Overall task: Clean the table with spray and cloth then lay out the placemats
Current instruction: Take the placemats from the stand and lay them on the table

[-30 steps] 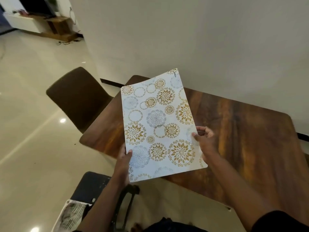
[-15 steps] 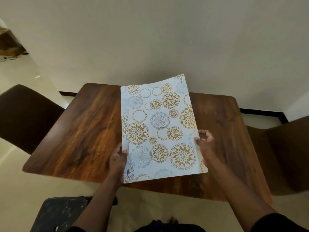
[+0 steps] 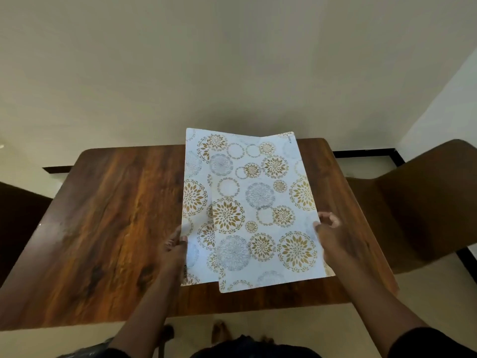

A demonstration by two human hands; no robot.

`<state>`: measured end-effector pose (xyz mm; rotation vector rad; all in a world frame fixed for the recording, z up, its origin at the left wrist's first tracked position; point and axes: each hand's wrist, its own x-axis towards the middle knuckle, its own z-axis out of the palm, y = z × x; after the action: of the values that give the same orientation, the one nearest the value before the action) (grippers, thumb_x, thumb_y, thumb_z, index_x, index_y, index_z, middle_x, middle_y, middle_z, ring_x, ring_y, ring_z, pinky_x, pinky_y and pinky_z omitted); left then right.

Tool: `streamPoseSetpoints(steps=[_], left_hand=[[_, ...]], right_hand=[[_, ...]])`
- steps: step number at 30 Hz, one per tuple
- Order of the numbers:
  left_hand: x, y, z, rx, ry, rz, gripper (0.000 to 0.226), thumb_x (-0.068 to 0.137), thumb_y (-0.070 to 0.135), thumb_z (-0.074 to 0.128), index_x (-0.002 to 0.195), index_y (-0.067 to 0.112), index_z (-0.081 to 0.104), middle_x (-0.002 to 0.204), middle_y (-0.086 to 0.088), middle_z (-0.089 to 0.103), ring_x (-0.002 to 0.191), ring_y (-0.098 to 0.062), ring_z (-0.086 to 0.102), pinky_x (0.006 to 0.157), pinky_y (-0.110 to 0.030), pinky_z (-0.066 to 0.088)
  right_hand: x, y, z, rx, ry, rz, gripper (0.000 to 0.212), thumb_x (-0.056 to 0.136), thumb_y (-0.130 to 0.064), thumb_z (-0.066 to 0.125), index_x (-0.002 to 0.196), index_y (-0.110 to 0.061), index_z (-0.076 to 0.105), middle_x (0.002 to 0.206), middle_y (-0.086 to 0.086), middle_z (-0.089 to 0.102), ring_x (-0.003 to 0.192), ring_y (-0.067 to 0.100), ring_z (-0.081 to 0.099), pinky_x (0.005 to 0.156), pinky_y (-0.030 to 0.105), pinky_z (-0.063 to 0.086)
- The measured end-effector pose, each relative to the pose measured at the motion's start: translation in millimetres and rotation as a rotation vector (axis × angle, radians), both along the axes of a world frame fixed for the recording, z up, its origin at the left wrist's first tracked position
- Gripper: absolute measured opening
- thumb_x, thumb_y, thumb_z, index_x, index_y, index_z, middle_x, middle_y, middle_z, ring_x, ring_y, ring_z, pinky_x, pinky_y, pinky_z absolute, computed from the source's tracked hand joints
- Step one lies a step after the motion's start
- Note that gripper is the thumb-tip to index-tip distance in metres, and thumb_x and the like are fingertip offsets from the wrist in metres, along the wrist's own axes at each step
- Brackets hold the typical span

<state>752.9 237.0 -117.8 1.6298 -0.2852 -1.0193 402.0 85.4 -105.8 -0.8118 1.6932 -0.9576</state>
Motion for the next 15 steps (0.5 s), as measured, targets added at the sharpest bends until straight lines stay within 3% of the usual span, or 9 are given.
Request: streamPoseSetpoints(steps=[4,6,9,11,13,14,15], left_hand=[[30,-13,-12,0.019,-0.036,-0.028,0.043,0.113,0.001,0.054,0.156,0.008,0.059,0.146,-0.012,0.068,0.092,-0.028,0.072,0.056,-0.023,0.065],[45,-18,-14,0.021,-0.037,-0.048,0.046,0.113,0.001,0.054,0.159,0.007,0.055,0.151,-0.009,0.062,0.087,-0.023,0.069,0.054,-0.020,0.062],[75,-22,-23,0.033,-0.056,-0.092,0.047,0.114,0.003,0.055,0.160,0.008,0.054,0.158,-0.003,0.053,0.092,-0.018,0.067,0.054,-0.015,0.060],[100,-26,-34,0.063,-0.074,-0.080,0.044,0.114,0.007,0.057,0.157,0.015,0.058,0.160,-0.010,0.058,0.107,-0.032,0.071,0.059,-0.023,0.064],[119,-26,-38,0.116,-0.126,-0.049,0.039,0.113,0.013,0.060,0.151,0.025,0.064,0.158,-0.015,0.060,0.125,-0.049,0.067,0.077,-0.039,0.068],[130,-27,-43,0.117,-0.104,-0.031,0.037,0.113,0.016,0.061,0.147,0.030,0.065,0.159,-0.015,0.059,0.125,-0.051,0.067,0.081,-0.042,0.066],[138,-27,-40,0.112,-0.112,-0.032,0.037,0.113,0.019,0.063,0.147,0.033,0.066,0.160,-0.013,0.059,0.114,-0.048,0.071,0.076,-0.040,0.067]], right_hand=[[-20,0,-12,0.084,0.041,-0.099,0.027,0.094,-0.007,0.066,0.096,-0.034,0.064,0.122,0.010,0.068,0.100,0.034,0.070,0.084,0.053,0.061],[-30,-2,-17,0.116,0.043,-0.137,0.027,0.094,-0.009,0.067,0.100,-0.034,0.064,0.126,0.010,0.066,0.101,0.033,0.069,0.085,0.053,0.061],[-44,-4,-20,0.111,0.045,-0.174,0.029,0.095,-0.007,0.065,0.117,-0.025,0.064,0.127,0.009,0.065,0.097,0.028,0.069,0.077,0.041,0.060],[-51,-6,-18,0.102,0.059,-0.196,0.029,0.096,-0.006,0.065,0.119,-0.023,0.065,0.127,0.008,0.065,0.095,0.026,0.068,0.076,0.037,0.058],[-57,-7,-11,0.099,0.079,-0.211,0.027,0.097,-0.004,0.063,0.119,-0.018,0.066,0.120,0.008,0.067,0.090,0.024,0.066,0.074,0.036,0.057],[-59,-8,-7,0.097,0.084,-0.221,0.026,0.097,-0.003,0.062,0.119,-0.016,0.066,0.116,0.007,0.066,0.088,0.023,0.065,0.072,0.035,0.056],[-62,-8,-2,0.090,0.085,-0.236,0.025,0.098,-0.002,0.061,0.120,-0.014,0.065,0.113,0.007,0.065,0.089,0.023,0.065,0.069,0.032,0.054]])
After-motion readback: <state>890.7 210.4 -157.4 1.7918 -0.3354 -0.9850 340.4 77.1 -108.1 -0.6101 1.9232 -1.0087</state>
